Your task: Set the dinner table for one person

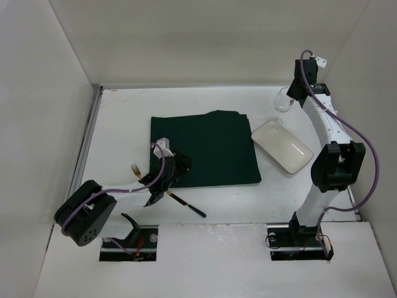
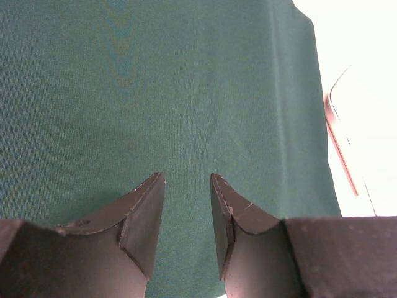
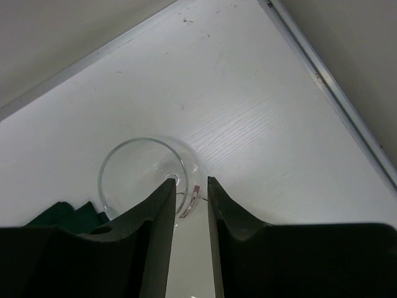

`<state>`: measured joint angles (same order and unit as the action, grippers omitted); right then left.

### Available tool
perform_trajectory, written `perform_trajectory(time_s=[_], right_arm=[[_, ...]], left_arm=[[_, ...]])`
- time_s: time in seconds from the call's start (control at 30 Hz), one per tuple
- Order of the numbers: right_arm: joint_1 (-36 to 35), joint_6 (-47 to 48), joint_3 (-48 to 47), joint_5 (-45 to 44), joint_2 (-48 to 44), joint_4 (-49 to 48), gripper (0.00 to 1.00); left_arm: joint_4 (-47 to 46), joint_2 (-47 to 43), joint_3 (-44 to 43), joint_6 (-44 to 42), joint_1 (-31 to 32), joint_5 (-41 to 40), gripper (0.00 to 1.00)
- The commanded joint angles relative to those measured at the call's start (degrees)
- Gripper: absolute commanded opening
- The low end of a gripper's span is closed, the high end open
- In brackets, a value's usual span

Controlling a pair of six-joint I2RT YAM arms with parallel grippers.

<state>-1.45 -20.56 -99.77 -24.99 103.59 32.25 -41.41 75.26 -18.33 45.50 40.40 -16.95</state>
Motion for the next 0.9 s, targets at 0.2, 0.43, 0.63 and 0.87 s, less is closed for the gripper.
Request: perform_trajectory(time_s=[0.2, 0.43, 0.63, 0.87], right_arm=[[0.18, 0.52, -2.28, 2.41, 2.49, 0.88, 0.27], [0.27, 0.87, -1.57, -0.58, -1.37, -0.08, 0.12], [0.09, 1.92, -1.75, -3.04, -5.32, -0.08, 0.09], [-4.03, 3.77, -3.50, -4.36, -8.23, -0.26, 0.09]], left_arm=[[-3.94, -0.30, 0.66, 0.12, 0.16, -1.07, 0.34], [-3.94, -0.12, 0.66, 0.29, 0.25, -0.98, 0.34], [-3.94, -0.12, 0.75, 0.56, 0.33, -0.98, 0.34], [-3.94, 0.05, 0.75, 0.82, -0.02, -0.98, 0.34]])
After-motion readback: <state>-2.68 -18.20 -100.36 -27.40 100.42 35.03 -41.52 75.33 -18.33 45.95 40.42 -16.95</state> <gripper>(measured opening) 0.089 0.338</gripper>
